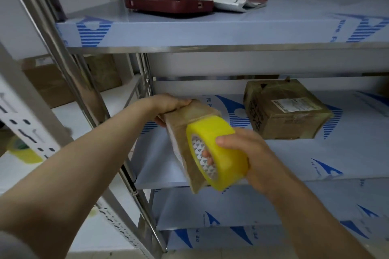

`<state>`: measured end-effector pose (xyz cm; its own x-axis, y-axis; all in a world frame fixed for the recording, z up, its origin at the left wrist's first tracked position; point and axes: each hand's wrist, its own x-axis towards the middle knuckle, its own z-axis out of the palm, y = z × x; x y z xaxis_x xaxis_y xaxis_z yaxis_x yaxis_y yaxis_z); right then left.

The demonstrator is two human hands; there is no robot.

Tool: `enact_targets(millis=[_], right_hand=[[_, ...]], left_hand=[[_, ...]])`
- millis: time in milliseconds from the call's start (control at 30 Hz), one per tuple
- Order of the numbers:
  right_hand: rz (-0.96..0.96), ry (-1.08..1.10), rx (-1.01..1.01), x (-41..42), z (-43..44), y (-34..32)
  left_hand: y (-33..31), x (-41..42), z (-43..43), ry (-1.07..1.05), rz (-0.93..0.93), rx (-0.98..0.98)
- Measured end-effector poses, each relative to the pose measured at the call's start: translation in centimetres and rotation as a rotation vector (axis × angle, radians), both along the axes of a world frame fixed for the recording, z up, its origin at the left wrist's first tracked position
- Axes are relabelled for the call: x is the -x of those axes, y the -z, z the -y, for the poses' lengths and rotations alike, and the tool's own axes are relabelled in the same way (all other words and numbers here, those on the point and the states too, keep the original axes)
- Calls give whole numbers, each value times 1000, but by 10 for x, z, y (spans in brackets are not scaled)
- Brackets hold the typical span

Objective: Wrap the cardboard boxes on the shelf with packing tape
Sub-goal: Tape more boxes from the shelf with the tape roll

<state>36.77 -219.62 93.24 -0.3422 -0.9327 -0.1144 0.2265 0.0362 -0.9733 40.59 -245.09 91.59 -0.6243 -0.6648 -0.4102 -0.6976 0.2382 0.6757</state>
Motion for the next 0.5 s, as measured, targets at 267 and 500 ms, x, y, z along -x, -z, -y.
enact_targets(millis=[267,500], right_hand=[[-158,100,2,31,64,-36],[-228,214,-159,47,133,-2]], left_hand=[[31,-10,-13,-288,-438,-479],[73,-4,-23,-518,-905,-445]])
